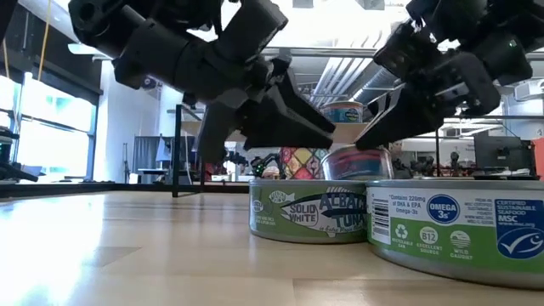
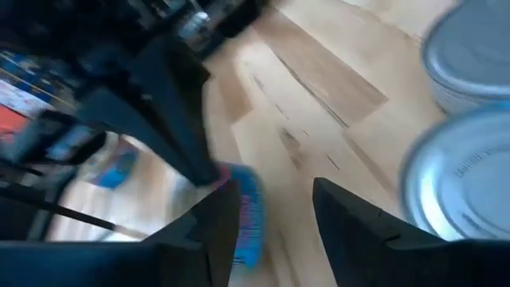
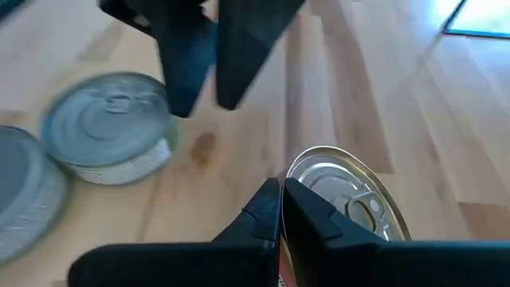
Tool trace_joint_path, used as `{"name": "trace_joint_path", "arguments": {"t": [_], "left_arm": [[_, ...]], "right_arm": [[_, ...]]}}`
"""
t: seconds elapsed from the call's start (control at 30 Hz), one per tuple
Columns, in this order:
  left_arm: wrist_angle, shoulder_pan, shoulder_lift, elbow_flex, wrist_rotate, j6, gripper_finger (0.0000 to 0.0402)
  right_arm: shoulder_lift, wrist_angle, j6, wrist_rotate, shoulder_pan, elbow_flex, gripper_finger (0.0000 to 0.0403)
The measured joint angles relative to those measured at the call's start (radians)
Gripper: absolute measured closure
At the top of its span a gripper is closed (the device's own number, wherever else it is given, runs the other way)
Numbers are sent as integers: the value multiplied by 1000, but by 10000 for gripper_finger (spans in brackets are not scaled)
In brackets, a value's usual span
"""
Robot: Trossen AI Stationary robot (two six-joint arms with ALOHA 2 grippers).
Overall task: Stack canned seafood by type on shelf
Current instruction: Stack the left blue tuna can on top of the top blue tuna can on the shelf
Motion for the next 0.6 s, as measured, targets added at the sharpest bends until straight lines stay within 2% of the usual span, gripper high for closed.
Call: {"name": "trace_joint_path", "arguments": {"t": [0.17,0.3,0.53,0.6], "left_arm": [[5,15,-1,0,-9,32,214],[0,37,-1,0,-8,34,191],[10,54,40,0,-9,67,184],[40,54,69,0,-46,84,184]], "right_arm": [[-7,5,42,-95,-22,1,402],[-8,9,57,-121,-31,1,402],[-8,39,139,-126,-51,2,403],[-8,53,168,-129,-61,2,403]]}}
